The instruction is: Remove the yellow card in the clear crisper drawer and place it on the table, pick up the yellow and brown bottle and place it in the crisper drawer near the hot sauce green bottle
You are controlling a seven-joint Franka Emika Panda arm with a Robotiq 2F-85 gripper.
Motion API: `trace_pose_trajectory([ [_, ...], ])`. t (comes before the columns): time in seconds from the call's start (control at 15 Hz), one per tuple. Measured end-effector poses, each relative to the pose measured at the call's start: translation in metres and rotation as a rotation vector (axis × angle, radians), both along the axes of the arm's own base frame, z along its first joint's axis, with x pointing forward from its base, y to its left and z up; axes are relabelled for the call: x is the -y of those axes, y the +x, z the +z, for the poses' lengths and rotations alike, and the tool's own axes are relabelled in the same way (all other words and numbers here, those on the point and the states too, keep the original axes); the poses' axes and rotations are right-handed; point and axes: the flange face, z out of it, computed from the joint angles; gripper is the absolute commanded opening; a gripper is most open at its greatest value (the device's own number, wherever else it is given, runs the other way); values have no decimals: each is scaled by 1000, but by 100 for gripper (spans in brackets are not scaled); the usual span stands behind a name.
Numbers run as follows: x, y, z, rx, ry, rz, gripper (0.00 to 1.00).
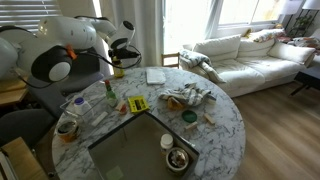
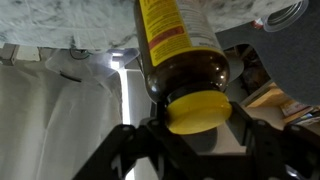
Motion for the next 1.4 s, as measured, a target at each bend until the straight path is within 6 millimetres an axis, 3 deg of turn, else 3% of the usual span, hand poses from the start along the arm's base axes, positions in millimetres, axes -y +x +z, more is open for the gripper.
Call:
trace_pose_trajectory([
  [0.33, 17, 2, 40, 5, 7, -4, 37],
  [0.73, 34, -21, 144, -61, 96, 31, 37],
  [0.93, 40, -41, 179, -119, 132, 47, 37],
  [1.13, 47, -63, 199, -186, 161, 35, 37],
  [1.4, 66, -92, 204, -312, 142, -39, 37],
])
